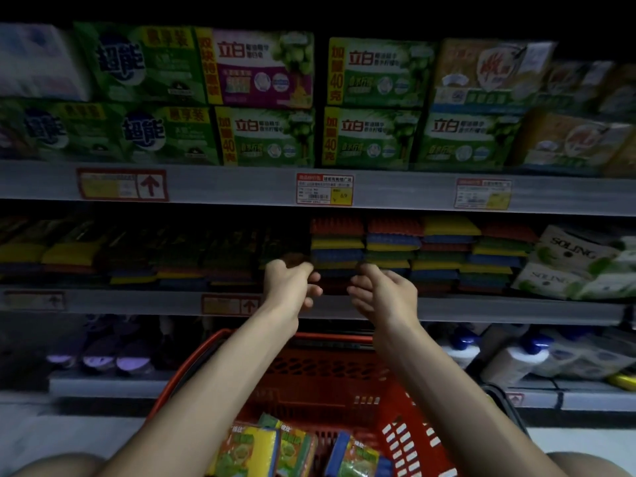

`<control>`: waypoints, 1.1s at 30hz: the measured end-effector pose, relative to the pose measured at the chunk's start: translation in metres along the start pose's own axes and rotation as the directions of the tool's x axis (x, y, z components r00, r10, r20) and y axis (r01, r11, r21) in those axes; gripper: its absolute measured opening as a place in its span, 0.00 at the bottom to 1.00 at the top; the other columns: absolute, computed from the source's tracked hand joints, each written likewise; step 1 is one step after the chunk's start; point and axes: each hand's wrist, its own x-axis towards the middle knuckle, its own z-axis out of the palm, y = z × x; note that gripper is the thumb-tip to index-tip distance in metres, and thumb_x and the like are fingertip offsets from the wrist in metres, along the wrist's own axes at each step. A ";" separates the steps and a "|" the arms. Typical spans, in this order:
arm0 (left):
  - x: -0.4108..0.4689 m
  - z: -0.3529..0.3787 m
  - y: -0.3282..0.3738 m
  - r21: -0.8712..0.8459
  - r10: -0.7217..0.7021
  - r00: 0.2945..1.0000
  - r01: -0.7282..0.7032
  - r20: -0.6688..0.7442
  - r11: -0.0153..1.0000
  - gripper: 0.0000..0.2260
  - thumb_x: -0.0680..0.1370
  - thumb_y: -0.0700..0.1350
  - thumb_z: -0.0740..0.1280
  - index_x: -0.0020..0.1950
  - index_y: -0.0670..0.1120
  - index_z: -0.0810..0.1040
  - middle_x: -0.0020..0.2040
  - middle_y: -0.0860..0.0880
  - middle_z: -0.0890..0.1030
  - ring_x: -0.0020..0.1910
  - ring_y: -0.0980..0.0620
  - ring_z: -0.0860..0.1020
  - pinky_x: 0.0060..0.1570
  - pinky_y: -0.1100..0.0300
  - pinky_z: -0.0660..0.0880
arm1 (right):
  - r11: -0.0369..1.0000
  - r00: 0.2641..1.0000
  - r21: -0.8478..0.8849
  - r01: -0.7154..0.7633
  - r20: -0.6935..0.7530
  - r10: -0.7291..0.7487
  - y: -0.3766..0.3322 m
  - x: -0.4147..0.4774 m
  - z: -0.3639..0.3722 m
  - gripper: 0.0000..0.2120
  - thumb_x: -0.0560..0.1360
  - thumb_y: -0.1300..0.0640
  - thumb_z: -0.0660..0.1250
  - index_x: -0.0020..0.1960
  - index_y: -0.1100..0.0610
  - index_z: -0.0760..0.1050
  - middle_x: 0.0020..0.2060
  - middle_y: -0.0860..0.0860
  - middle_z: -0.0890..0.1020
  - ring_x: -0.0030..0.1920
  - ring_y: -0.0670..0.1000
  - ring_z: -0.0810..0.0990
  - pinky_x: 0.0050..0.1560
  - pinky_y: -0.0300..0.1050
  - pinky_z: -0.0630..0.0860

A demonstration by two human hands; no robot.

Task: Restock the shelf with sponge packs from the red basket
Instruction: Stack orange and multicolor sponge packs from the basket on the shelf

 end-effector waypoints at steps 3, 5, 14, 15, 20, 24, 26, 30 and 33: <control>0.001 -0.002 -0.001 -0.014 -0.004 1.000 0.004 -0.019 1.000 0.02 0.82 0.39 0.66 0.51 0.41 0.75 0.41 0.45 0.81 0.25 0.54 0.76 0.19 0.64 0.64 | 0.999 0.998 0.029 0.020 -0.053 -0.019 -0.007 0.004 -0.006 0.07 0.81 0.59 0.68 0.45 0.58 0.77 0.44 0.58 0.86 0.44 0.55 0.86 0.38 0.42 0.80; 0.000 -0.003 0.000 -0.018 -0.012 1.000 0.012 -0.017 1.000 0.03 0.82 0.39 0.66 0.48 0.41 0.76 0.41 0.44 0.82 0.24 0.55 0.76 0.20 0.64 0.65 | 0.998 0.996 0.060 0.016 -0.086 -0.011 -0.010 0.007 -0.009 0.07 0.82 0.58 0.67 0.46 0.59 0.76 0.45 0.57 0.86 0.44 0.54 0.86 0.35 0.40 0.79; -0.005 -0.005 0.001 0.010 -0.015 0.999 0.016 -0.042 1.000 0.05 0.81 0.38 0.67 0.47 0.37 0.77 0.39 0.44 0.82 0.22 0.56 0.76 0.19 0.63 0.65 | 0.991 0.992 0.136 0.016 -0.125 0.001 -0.010 0.020 -0.015 0.25 0.83 0.61 0.65 0.76 0.67 0.63 0.41 0.54 0.83 0.44 0.53 0.85 0.40 0.43 0.81; -0.005 -0.004 0.001 0.013 -0.012 0.999 0.012 -0.044 1.000 0.06 0.81 0.38 0.67 0.47 0.36 0.78 0.39 0.44 0.82 0.21 0.56 0.76 0.19 0.63 0.65 | 0.991 0.992 0.134 0.019 -0.130 -0.001 -0.010 0.022 -0.015 0.24 0.83 0.62 0.65 0.76 0.67 0.64 0.40 0.54 0.82 0.44 0.54 0.85 0.44 0.45 0.82; -0.004 -0.004 -0.001 0.022 0.004 0.998 -0.002 -0.057 1.000 0.06 0.82 0.37 0.66 0.46 0.37 0.77 0.38 0.43 0.81 0.21 0.56 0.75 0.19 0.63 0.65 | 0.992 0.987 0.122 0.014 -0.160 0.006 -0.011 0.022 -0.014 0.03 0.83 0.63 0.64 0.50 0.60 0.72 0.39 0.55 0.82 0.47 0.57 0.85 0.52 0.51 0.82; -0.007 -0.006 -0.001 0.010 0.012 0.999 -0.012 -0.045 1.000 0.04 0.82 0.37 0.66 0.47 0.39 0.77 0.41 0.44 0.83 0.22 0.55 0.76 0.20 0.63 0.65 | 0.994 0.988 0.112 0.017 -0.152 0.000 -0.008 0.022 -0.015 0.09 0.83 0.62 0.65 0.44 0.59 0.72 0.40 0.55 0.83 0.47 0.57 0.85 0.44 0.45 0.81; -0.013 -0.011 -0.003 0.029 0.015 1.000 -0.014 -0.021 0.999 0.05 0.82 0.39 0.67 0.46 0.42 0.77 0.42 0.44 0.83 0.24 0.54 0.78 0.21 0.62 0.66 | 0.994 0.993 0.107 0.031 -0.120 -0.018 -0.006 0.019 -0.018 0.03 0.82 0.62 0.66 0.52 0.62 0.74 0.40 0.55 0.83 0.46 0.57 0.85 0.41 0.43 0.80; -0.029 -0.026 -0.007 0.116 0.063 0.997 -0.068 0.047 0.991 0.02 0.81 0.41 0.70 0.54 0.44 0.80 0.44 0.44 0.85 0.30 0.51 0.82 0.25 0.61 0.72 | 0.997 0.997 0.005 0.075 -0.036 -0.075 -0.004 0.010 -0.029 0.04 0.81 0.60 0.68 0.53 0.62 0.78 0.39 0.55 0.84 0.39 0.51 0.84 0.41 0.42 0.80; -0.045 -0.041 -0.010 0.159 0.119 0.982 -0.142 0.149 0.977 0.05 0.81 0.41 0.70 0.56 0.48 0.81 0.46 0.45 0.85 0.39 0.51 0.85 0.34 0.60 0.79 | 0.985 0.990 -0.097 0.143 0.035 -0.140 -0.001 0.001 -0.039 0.04 0.80 0.58 0.71 0.49 0.59 0.81 0.37 0.53 0.83 0.36 0.49 0.82 0.37 0.39 0.79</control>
